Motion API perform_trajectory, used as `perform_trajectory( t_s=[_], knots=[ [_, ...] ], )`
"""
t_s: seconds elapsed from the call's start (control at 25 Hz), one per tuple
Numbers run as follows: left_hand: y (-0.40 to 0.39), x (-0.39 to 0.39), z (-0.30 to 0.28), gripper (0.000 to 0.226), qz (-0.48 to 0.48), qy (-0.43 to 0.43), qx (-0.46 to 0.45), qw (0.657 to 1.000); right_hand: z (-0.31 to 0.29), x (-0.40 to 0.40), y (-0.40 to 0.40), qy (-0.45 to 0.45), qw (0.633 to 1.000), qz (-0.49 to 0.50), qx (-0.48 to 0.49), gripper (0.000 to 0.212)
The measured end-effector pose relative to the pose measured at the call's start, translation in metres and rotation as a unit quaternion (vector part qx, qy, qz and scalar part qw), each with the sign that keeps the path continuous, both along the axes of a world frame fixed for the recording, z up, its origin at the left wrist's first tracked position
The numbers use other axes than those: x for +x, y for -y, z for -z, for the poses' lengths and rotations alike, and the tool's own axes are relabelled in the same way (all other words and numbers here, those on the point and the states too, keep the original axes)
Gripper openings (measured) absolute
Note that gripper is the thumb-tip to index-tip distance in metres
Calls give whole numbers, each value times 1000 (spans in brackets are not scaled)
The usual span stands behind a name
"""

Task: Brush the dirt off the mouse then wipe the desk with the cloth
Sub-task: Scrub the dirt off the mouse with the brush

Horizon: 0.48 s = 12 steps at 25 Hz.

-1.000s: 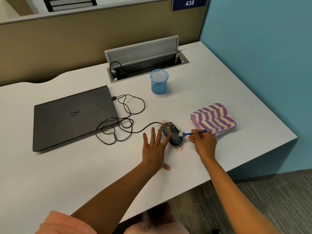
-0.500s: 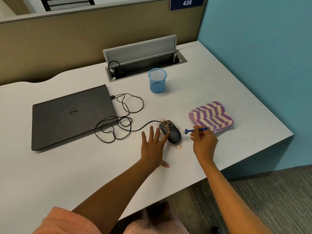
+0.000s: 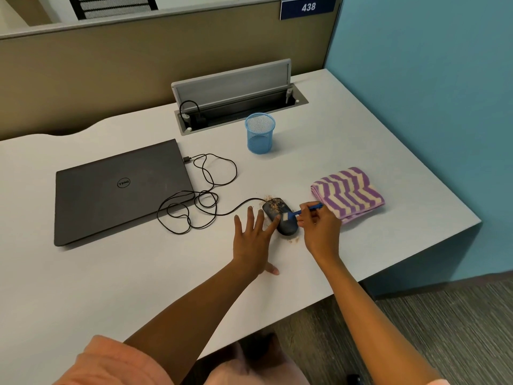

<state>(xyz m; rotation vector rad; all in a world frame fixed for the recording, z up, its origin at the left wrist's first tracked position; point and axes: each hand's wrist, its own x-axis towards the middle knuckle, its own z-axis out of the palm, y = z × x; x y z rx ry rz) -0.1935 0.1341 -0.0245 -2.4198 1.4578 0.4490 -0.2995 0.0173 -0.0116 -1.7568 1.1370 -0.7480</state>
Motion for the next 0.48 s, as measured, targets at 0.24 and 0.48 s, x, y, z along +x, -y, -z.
perform_trajectory(
  t_s=[0.24, 0.48],
  knots=[
    [-3, 1, 2, 133, 1, -8, -11, 1000, 17, -30, 15, -18, 996, 37, 74, 23],
    [-2, 2, 1, 132, 4, -14, -8, 1000, 12, -19, 9, 49, 992, 12, 115, 26]
  ],
)
